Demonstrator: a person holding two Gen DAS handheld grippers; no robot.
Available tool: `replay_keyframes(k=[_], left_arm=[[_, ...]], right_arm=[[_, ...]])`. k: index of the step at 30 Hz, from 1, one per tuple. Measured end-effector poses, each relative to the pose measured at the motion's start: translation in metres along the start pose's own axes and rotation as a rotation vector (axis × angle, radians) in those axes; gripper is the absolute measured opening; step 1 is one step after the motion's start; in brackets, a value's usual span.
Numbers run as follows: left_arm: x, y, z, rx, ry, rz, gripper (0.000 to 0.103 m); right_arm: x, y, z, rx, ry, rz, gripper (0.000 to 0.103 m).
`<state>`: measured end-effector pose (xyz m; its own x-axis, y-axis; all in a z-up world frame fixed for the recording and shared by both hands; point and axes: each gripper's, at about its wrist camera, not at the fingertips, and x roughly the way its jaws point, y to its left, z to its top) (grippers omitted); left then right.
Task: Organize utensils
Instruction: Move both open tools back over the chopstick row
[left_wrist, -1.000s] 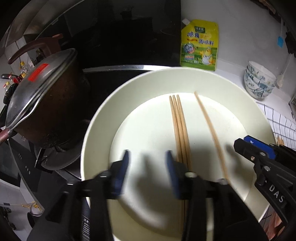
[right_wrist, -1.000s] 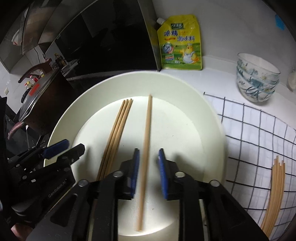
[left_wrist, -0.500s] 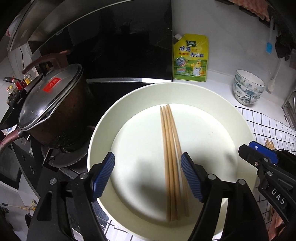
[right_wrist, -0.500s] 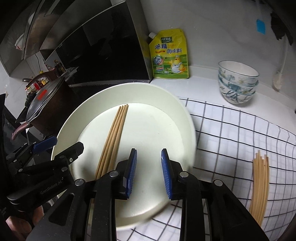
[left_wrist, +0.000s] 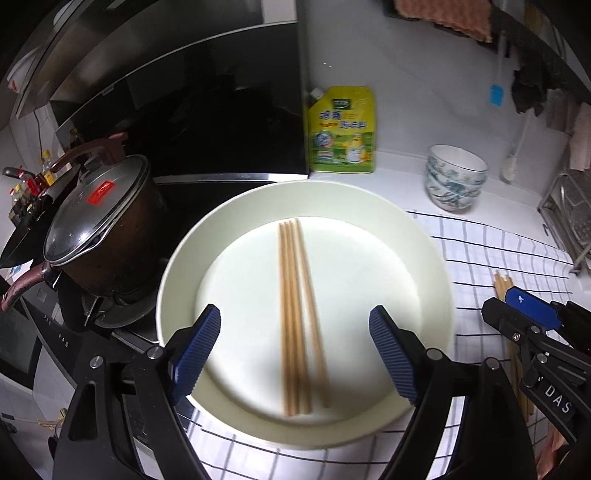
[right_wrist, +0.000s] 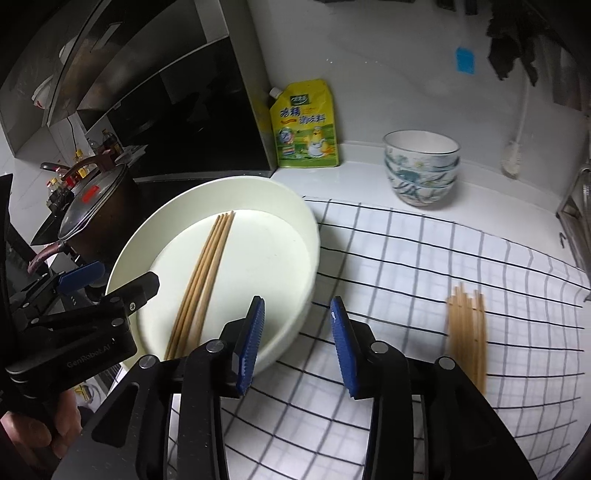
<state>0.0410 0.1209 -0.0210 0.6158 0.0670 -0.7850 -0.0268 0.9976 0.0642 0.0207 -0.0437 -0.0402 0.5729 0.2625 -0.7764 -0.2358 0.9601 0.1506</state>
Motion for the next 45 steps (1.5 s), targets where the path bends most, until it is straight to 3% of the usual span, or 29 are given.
replay_keyframes(k=[25,33,45], left_arm=[[-0.037,-0.141,-0.022,0.121,-0.032,-0.187,0.087],[-0.032,-0.179,-0.040,0.178,0.006,-0.210,0.090],[-0.006,-0.196,-0.063,0.202,0.075,-0.158,0.090]], right_arm=[[-0.080,-0.129,-0.061,0.117,-0.012,-0.157,0.049],[-0.070,-0.164,-0.095,0.162,0.043,-0.173,0.050],[-0.024,-0.185,-0.115,0.147,0.120,-0.157,0.050]])
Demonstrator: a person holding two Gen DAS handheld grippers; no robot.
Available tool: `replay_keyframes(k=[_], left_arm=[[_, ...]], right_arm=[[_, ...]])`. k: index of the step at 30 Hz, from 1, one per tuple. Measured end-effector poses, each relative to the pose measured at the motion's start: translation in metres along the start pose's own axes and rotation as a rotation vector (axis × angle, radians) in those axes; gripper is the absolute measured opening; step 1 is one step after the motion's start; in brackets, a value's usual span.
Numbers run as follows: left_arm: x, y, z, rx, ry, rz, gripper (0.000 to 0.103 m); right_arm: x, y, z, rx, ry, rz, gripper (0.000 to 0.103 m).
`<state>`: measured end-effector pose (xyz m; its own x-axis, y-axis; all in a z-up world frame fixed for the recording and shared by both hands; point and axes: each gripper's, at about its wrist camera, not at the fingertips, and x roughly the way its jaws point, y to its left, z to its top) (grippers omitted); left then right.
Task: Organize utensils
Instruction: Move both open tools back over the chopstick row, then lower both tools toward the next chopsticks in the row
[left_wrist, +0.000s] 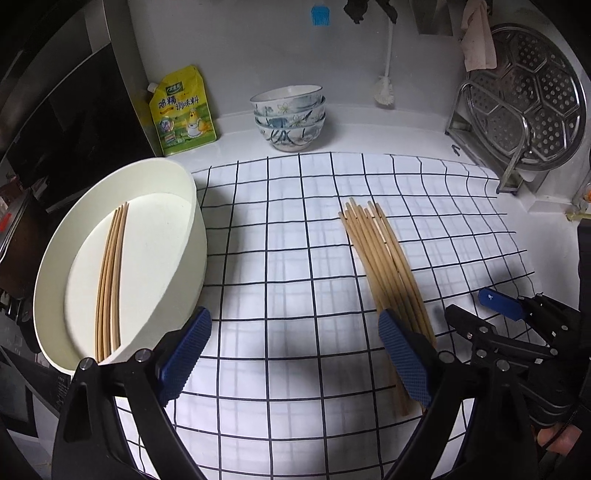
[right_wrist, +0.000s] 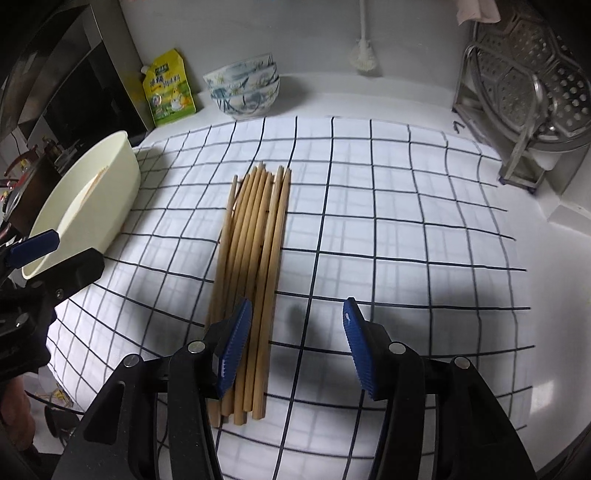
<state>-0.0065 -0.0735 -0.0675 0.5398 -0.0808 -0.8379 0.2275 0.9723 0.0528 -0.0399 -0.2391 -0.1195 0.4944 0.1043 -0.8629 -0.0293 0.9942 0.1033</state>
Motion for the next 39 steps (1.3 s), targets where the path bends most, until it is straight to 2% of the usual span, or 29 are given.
replay_keyframes(k=[10,21,39], left_arm=[[0.016,-0.002,-0.004,-0.016,0.022,-0.007,0.090],[0.027,-0.007,-0.004,-0.023,0.022,-0.007,0.090],[0.060,-0.028,-0.004,-0.055,0.059,-0.022,0.090]], right_arm=[[0.024,0.003,0.004,-0.019,0.020,-0.025,0.050],[0.031,0.002,-0.001,-0.052,0.034,-0.045,0.050],[0.023,-0.037,-0.011,0.016,0.013,-0.078,0.050]])
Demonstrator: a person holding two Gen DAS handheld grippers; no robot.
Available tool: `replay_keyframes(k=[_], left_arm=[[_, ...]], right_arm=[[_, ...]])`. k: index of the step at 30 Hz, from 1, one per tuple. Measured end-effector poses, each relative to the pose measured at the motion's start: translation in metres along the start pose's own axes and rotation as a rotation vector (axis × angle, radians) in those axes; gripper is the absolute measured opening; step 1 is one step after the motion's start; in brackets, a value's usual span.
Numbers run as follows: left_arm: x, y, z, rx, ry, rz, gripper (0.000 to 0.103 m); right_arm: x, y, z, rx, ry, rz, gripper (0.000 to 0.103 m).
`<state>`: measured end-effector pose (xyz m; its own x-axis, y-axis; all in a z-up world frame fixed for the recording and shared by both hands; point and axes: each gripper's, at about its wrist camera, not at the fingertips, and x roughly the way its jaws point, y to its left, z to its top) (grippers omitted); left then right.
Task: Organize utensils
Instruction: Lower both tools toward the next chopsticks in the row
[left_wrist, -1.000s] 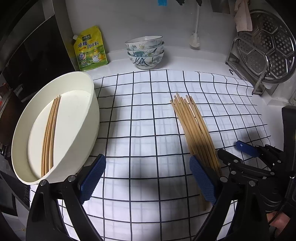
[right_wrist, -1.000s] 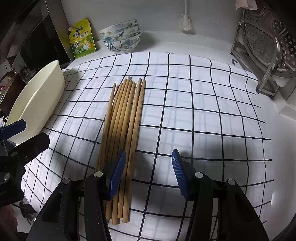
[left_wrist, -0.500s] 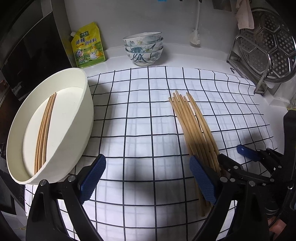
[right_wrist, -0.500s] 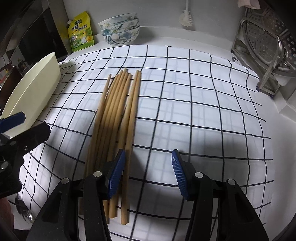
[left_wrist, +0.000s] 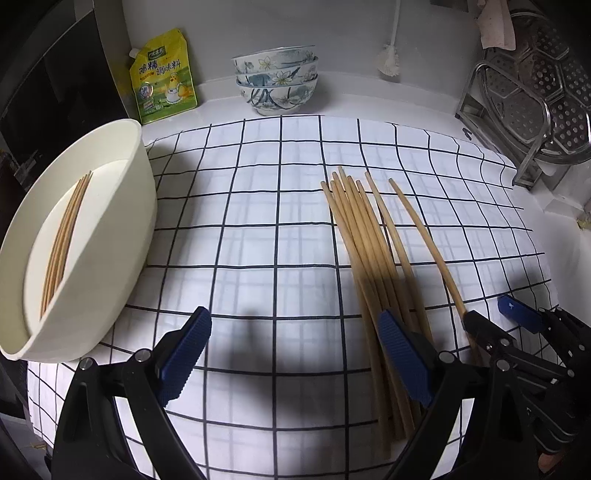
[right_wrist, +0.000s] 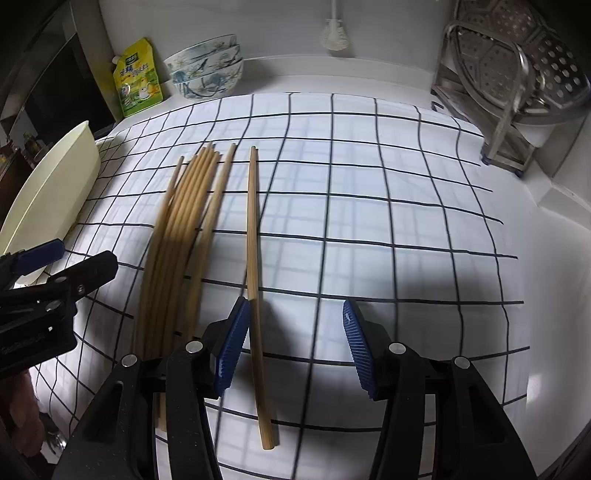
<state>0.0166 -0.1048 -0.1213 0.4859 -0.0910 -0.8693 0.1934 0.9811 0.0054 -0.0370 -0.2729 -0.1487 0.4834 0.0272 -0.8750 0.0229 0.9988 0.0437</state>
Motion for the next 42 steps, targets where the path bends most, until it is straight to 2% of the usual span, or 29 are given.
replay_keyframes(k=[12,29,31,37,42], left_arm=[[0.023,-0.013,0.001,0.005,0.023,0.031,0.090],[0.025,0.018,-0.009,-0.032,0.034,0.075,0.091],[0.026,0.018,-0.010,-0.039,0.044,0.070,0.091],[0.016,0.015,-0.006,-0.048,0.009,0.032,0.091],[0.022,0.007,-0.008,-0.023,0.031,0.037,0.091]], right_arm=[[-0.004,-0.009,-0.003,0.024,-0.008,0.015,0.050],[0.000,0.005,0.005,-0.004,-0.014,0.029,0.050],[0.001,0.005,0.006,-0.011,-0.015,0.025,0.050],[0.000,0.005,0.008,-0.016,-0.020,0.028,0.050],[0.001,0.003,0.007,-0.011,-0.018,0.027,0.050]])
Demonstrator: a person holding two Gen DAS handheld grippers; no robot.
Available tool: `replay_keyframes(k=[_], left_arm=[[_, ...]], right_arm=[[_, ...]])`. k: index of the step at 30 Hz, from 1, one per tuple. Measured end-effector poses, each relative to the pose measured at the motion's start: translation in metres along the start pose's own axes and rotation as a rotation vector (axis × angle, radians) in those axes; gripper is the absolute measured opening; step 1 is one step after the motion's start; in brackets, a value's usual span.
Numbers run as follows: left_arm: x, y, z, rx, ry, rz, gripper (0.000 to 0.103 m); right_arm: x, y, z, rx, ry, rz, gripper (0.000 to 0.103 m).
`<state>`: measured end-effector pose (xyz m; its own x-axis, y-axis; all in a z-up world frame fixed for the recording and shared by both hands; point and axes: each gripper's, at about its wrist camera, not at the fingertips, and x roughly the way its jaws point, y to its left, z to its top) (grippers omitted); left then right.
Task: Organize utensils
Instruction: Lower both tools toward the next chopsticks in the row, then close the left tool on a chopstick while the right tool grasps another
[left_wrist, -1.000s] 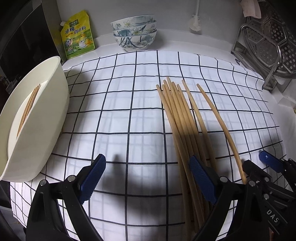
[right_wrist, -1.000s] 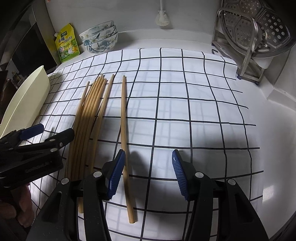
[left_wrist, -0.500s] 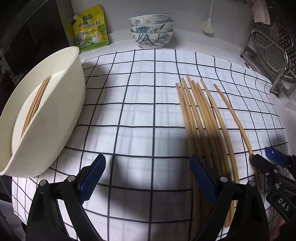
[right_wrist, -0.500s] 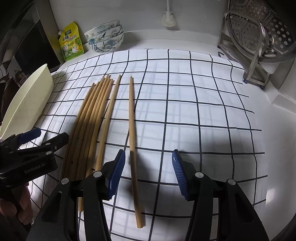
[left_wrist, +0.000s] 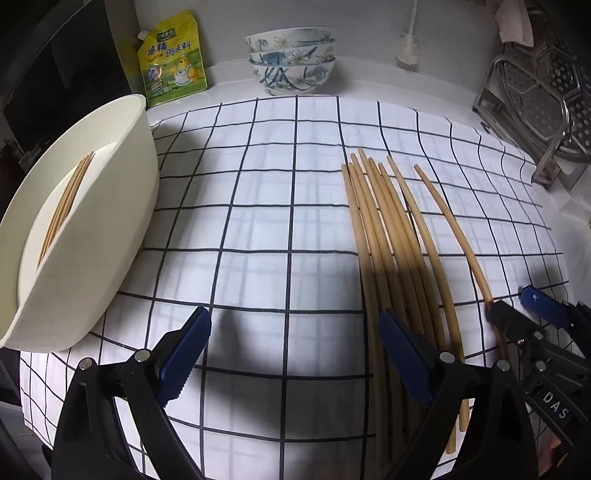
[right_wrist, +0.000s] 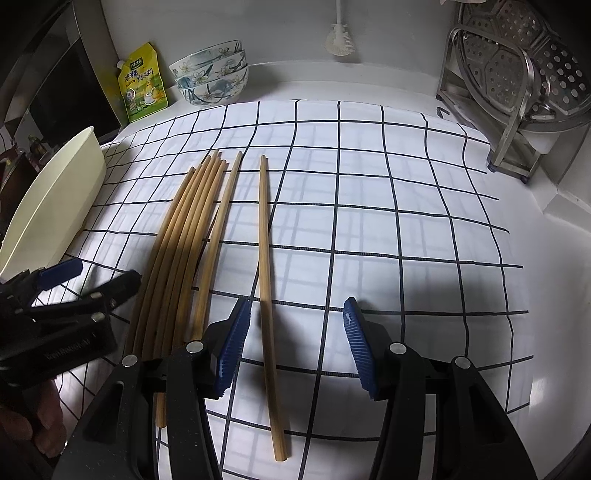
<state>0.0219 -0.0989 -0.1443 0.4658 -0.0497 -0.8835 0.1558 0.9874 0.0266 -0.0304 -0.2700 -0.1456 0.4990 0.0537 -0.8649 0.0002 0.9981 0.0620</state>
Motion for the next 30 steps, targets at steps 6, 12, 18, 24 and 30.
replay_keyframes(k=[6,12,18,24,30], left_arm=[[0.005,-0.001,-0.003,0.008,0.022,0.012,0.093],[0.008,0.002,0.000,-0.023,0.025,0.020,0.095],[0.009,0.001,0.004,-0.030,0.019,0.013,0.084],[0.006,-0.002,0.005,-0.023,0.003,-0.014,0.061],[0.003,-0.005,0.007,-0.009,0.006,-0.031,0.022]], right_arm=[[-0.001,-0.001,-0.002,0.005,0.000,-0.002,0.050],[0.002,0.004,0.001,-0.020,-0.001,-0.005,0.050],[0.012,0.010,0.002,-0.067,-0.012,-0.054,0.050],[0.011,0.018,0.001,-0.097,-0.033,-0.042,0.019],[0.012,0.028,0.002,-0.131,-0.032,-0.024,0.007]])
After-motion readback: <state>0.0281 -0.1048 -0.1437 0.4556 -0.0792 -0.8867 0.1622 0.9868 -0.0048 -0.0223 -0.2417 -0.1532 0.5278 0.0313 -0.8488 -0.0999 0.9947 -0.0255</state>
